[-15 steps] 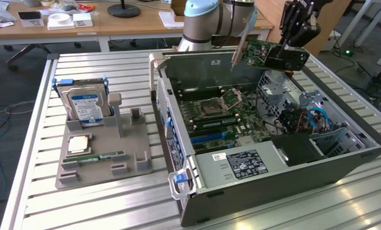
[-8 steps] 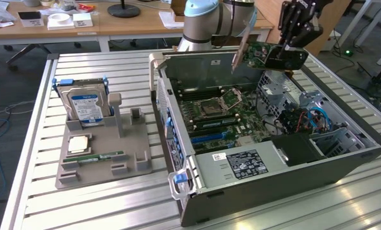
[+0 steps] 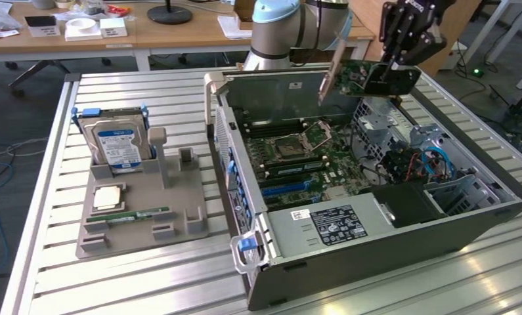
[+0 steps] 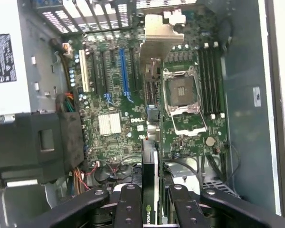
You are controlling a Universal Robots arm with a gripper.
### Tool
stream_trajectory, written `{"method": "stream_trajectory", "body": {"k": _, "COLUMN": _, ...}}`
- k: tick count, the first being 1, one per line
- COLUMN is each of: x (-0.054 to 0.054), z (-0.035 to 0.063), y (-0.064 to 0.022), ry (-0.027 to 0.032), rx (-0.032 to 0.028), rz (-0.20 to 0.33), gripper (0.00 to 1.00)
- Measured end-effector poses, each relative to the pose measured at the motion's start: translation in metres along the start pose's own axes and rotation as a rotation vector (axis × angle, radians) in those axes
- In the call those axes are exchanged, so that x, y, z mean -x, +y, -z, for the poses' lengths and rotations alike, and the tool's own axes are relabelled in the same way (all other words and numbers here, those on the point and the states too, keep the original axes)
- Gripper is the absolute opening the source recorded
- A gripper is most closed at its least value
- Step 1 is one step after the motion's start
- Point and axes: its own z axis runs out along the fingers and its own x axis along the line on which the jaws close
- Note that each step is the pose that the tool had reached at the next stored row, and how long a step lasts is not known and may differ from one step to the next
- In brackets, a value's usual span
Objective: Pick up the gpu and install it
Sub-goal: 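Insert the gpu into the slot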
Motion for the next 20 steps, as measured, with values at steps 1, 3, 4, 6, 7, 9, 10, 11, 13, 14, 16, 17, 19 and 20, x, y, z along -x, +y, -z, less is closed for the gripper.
{"method": "stream_trajectory", "body": {"k": 1, "x": 0.0, "z": -0.0001, "y": 0.0, "ry": 0.0007, "rx": 0.0001, "rz": 0.014, "gripper": 0.26}}
{"method": "stream_trajectory", "body": {"k": 3, "x": 0.0, "z": -0.0002, "y": 0.0, "ry": 0.0021, "rx": 0.0004, "rz": 0.04, "gripper": 0.26}}
{"method": "stream_trajectory", "body": {"k": 4, "x": 0.0, "z": -0.0002, "y": 0.0, "ry": 0.0026, "rx": 0.0006, "rz": 0.048, "gripper": 0.26}}
{"method": "stream_trajectory", "body": {"k": 6, "x": 0.0, "z": -0.0005, "y": 0.0, "ry": 0.0033, "rx": 0.0006, "rz": 0.053, "gripper": 0.26}}
{"method": "stream_trajectory", "body": {"k": 7, "x": 0.0, "z": -0.0009, "y": 0.0, "ry": 0.0033, "rx": 0.0006, "rz": 0.055, "gripper": 0.26}}
{"method": "stream_trajectory", "body": {"k": 9, "x": 0.0, "z": -0.0027, "y": 0.0001, "ry": 0.0035, "rx": -0.0004, "rz": 0.061, "gripper": 0.26}}
{"method": "stream_trajectory", "body": {"k": 10, "x": 0.001, "z": -0.0039, "y": 0.0002, "ry": 0.0035, "rx": -0.0015, "rz": 0.065, "gripper": 0.26}}
{"method": "stream_trajectory", "body": {"k": 11, "x": 0.001, "z": -0.0049, "y": 0.0003, "ry": 0.0036, "rx": -0.0024, "rz": 0.068, "gripper": 0.26}}
{"method": "stream_trajectory", "body": {"k": 13, "x": 0.001, "z": -0.0064, "y": 0.0005, "ry": 0.0039, "rx": -0.0029, "rz": 0.075, "gripper": 0.26}}
{"method": "stream_trajectory", "body": {"k": 14, "x": 0.001, "z": -0.007, "y": 0.0007, "ry": 0.004, "rx": -0.0031, "rz": 0.078, "gripper": 0.26}}
{"method": "stream_trajectory", "body": {"k": 16, "x": 0.001, "z": -0.008, "y": 0.0014, "ry": 0.0042, "rx": -0.0034, "rz": 0.082, "gripper": 0.26}}
{"method": "stream_trajectory", "body": {"k": 17, "x": 0.001, "z": -0.0088, "y": 0.002, "ry": 0.0041, "rx": -0.0035, "rz": 0.083, "gripper": 0.26}}
{"method": "stream_trajectory", "body": {"k": 19, "x": 0.0, "z": -0.0113, "y": 0.003, "ry": 0.004, "rx": -0.0042, "rz": 0.085, "gripper": 0.26}}
{"method": "stream_trajectory", "body": {"k": 20, "x": 0.0, "z": -0.0129, "y": 0.0036, "ry": 0.0041, "rx": -0.0051, "rz": 0.087, "gripper": 0.26}}
